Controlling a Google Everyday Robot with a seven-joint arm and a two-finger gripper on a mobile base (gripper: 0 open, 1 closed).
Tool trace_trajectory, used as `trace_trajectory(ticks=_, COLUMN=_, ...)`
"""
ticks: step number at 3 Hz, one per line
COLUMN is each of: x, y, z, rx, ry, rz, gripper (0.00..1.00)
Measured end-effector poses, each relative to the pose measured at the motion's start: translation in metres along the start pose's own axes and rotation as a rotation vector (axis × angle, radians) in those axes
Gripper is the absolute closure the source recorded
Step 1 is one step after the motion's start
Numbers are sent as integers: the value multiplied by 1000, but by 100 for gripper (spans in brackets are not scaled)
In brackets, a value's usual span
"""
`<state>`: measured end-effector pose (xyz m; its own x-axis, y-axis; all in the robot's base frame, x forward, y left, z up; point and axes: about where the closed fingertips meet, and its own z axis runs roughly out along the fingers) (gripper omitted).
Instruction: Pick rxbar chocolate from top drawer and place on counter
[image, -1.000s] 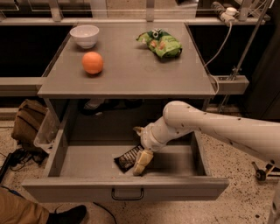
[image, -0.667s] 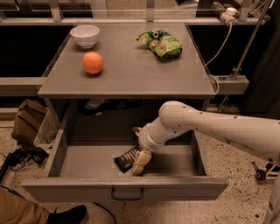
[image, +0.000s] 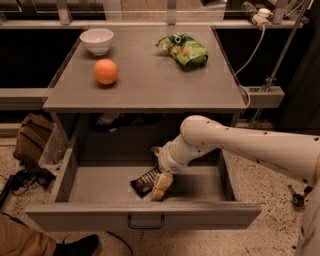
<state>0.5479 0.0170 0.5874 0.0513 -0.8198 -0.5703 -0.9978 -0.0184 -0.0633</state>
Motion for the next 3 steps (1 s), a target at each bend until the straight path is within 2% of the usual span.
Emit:
trace_trajectory(ticks=1, x=1, y=1, z=2, rx=-17, ry=-14, rz=4, gripper=0)
trace_trajectory(ticks=2, x=1, y=1, z=2, rx=-18, ry=-14, rz=4, gripper=18)
trace_trajectory(ticks=3, x=1, y=1, z=2, rx=-18, ry=-14, rz=4, gripper=41)
